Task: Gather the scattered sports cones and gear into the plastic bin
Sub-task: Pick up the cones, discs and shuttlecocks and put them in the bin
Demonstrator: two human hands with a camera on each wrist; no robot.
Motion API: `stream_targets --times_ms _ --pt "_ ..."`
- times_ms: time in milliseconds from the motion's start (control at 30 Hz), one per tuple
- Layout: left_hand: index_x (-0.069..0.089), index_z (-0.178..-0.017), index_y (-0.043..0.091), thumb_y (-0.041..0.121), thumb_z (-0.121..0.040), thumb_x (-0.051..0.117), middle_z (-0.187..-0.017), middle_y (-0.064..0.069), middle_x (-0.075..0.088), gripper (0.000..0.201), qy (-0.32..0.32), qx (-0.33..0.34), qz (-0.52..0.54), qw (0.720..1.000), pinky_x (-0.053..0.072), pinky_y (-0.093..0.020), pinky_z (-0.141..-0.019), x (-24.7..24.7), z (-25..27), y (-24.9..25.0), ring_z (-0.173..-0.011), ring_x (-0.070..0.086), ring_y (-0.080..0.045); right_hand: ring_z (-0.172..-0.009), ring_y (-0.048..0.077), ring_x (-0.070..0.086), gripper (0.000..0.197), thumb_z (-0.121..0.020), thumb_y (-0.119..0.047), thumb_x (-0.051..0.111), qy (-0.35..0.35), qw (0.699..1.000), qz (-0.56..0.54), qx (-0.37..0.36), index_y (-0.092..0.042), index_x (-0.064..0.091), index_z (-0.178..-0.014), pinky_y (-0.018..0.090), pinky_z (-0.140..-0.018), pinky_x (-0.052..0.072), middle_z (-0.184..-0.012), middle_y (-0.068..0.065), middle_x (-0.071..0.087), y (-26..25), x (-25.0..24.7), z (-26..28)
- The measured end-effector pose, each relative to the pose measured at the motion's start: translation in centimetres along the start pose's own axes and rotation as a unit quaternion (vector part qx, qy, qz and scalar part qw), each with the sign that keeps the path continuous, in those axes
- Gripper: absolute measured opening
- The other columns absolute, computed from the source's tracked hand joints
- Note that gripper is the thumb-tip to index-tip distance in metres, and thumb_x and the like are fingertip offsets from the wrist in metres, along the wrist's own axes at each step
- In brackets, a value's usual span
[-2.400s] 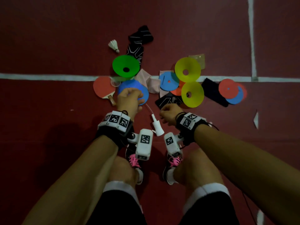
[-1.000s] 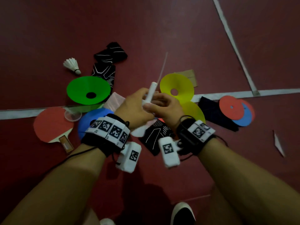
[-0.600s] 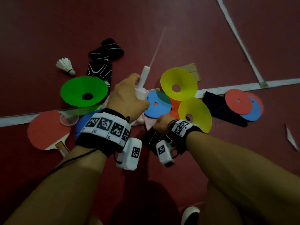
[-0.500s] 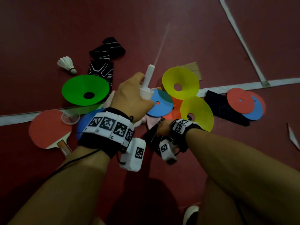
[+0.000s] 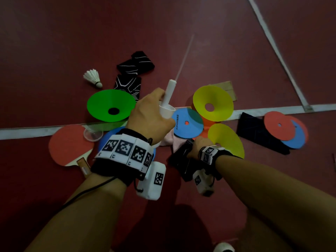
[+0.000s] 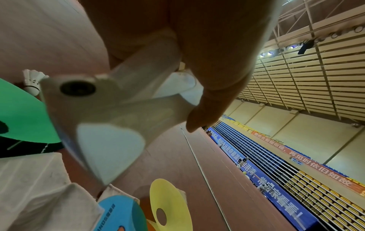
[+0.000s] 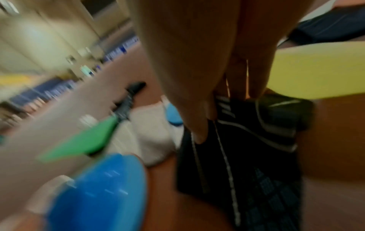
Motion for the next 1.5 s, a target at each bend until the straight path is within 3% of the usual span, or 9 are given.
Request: stream_targets --times_ms 200,333,467,633,800,1033,1167,1300,1500 --pt "0.052 -0.100 0.022 0.021 -0.071 0.074 -0.078 0.015 0.054 0.037 -0.002 0.005 0.008 1.000 0.048 -0.030 -0.069 1.5 -0.9 0.5 -0.077 0.058 -0.019 -0.079 0.024 0.059 0.028 -0.072 -0.025 0.081 0.080 0.981 -0.176 -0.005 -0.017 0.056 -0.083 0.029 -0.057 0.044 -0.086 0.003 0.060 1.0 -5.4 3.3" --pt "0.053 -0.100 0.020 0.023 -0.070 0.075 -0.085 0.007 0.058 0.037 -0.021 0.020 0.009 1.000 0.046 -0.031 -0.068 3.7 -1.4 1.8 -0.078 0.058 -0.021 -0.091 0.021 0.055 0.056 -0.073 -0.033 0.083 0.104 0.963 -0.243 -0.060 -0.020 0.050 -0.117 0.030 -0.071 0.044 -0.100 0.000 0.055 3.8 -8.2 7.0" --pt "0.054 -0.097 0.018 0.021 -0.069 0.074 -0.086 0.001 0.061 0.035 -0.029 0.035 0.017 0.999 0.050 -0.036 -0.068 6.2 -1.8 3.8 -0.077 0.059 -0.025 -0.098 0.022 0.061 0.028 -0.087 -0.025 0.068 0.203 0.941 -0.256 -0.088 -0.016 0.064 -0.113 0.028 -0.076 0.045 -0.099 0.000 0.061 7.7 -11.3 9.4" --pt "0.052 -0.092 0.023 0.022 -0.069 0.075 -0.080 0.006 0.058 0.033 -0.069 0.050 0.056 0.995 0.045 -0.028 -0.064 9.7 -1.7 6.6 -0.076 0.058 -0.022 -0.083 0.019 0.051 0.017 -0.092 -0.012 0.057 0.336 0.875 -0.346 0.046 -0.010 0.059 -0.108 0.017 -0.055 0.030 -0.091 0.003 0.054 15.1 -12.2 12.2" --pt "0.057 -0.105 0.024 0.029 -0.069 0.073 -0.094 0.001 0.064 0.040 -0.114 0.046 0.079 0.989 0.050 -0.034 -0.073 13.9 -1.8 8.6 -0.085 0.061 -0.025 -0.087 0.027 0.063 0.013 -0.086 -0.006 0.055 0.383 0.765 -0.490 0.164 -0.013 0.057 -0.097 0.032 -0.074 0.050 -0.094 0.011 0.062 22.9 -8.7 14.8" --pt "0.054 -0.101 0.016 0.020 -0.072 0.074 -0.088 -0.002 0.059 0.036 -0.198 0.083 0.021 0.977 0.040 -0.029 -0.065 18.9 -0.4 9.5 -0.080 0.057 -0.026 -0.080 0.033 0.067 0.011 -0.079 -0.021 0.072 0.306 0.690 -0.571 0.323 -0.012 0.066 -0.078 0.042 -0.071 0.054 -0.083 0.013 0.066 32.3 -4.1 17.9" --pt "0.048 -0.093 0.021 0.020 -0.071 0.075 -0.084 0.001 0.054 0.035 -0.213 0.099 -0.003 0.972 0.035 -0.027 -0.059 20.5 0.5 10.2 -0.076 0.052 -0.024 -0.077 0.029 0.069 0.038 -0.077 -0.024 0.080 0.217 0.668 -0.612 0.364 0.000 0.067 -0.103 0.038 -0.068 0.058 -0.092 0.014 0.070 34.9 -2.3 18.5" --pt "0.053 -0.097 0.017 0.022 -0.069 0.075 -0.086 0.000 0.058 0.036 -0.238 0.112 -0.010 0.965 0.043 -0.031 -0.064 22.1 0.9 10.7 -0.078 0.054 -0.024 -0.052 0.019 0.066 0.020 -0.092 -0.025 0.061 0.020 0.631 -0.706 0.321 -0.006 0.063 -0.097 0.024 -0.046 0.052 -0.068 0.010 0.069 35.7 -1.3 18.7" --pt "0.049 -0.094 0.020 0.022 -0.073 0.073 -0.087 0.000 0.055 0.032 -0.257 0.123 -0.035 0.958 0.039 -0.030 -0.066 23.7 1.3 10.9 -0.078 0.052 -0.022 -0.047 0.019 0.065 0.025 -0.101 -0.026 0.047 0.012 0.604 -0.729 0.321 -0.005 0.058 -0.105 0.023 -0.044 0.052 -0.062 0.009 0.068 37.9 1.9 17.2"
Point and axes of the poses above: each hand's wrist, its own z-axis away from the middle knuckle, its own x-axis out of the palm, y = z × x, the point moved 3 cm from there along -z, towards the middle knuckle
